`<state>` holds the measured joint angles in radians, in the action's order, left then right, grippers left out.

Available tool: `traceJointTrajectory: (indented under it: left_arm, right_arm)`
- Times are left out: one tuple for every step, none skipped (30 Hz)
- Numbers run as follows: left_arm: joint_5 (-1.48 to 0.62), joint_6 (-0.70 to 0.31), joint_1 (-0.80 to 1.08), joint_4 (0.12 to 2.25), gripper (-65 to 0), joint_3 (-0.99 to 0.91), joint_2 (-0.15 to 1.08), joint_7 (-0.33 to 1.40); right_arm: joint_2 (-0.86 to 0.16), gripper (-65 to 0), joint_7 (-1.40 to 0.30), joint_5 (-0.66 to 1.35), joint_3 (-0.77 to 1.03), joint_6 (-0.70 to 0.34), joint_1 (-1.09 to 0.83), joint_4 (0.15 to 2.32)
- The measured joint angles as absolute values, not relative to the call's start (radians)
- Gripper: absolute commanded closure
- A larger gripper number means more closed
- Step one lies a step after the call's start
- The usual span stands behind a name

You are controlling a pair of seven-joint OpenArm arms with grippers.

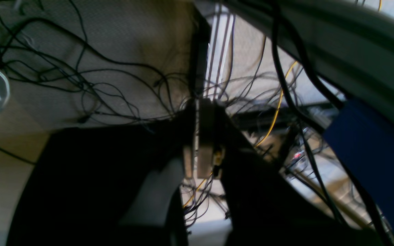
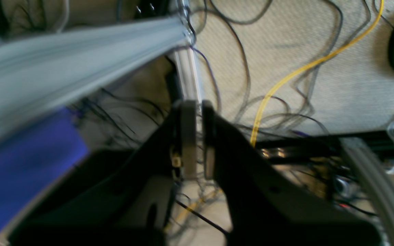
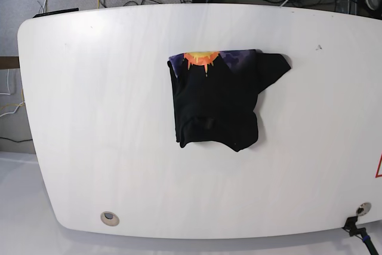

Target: Fold the T-shirt properly

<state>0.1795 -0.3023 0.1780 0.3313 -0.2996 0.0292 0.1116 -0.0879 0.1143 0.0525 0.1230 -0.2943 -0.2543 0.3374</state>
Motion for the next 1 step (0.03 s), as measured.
traceJointTrajectory:
  left_arm:
    - [0.195,-0.282,0.159,0.305,0.0,-0.3,0.025,0.106]
  right_arm:
    - [-0.092,-2.5,0.11,0.05,0.102,-0.29,-0.234,0.31]
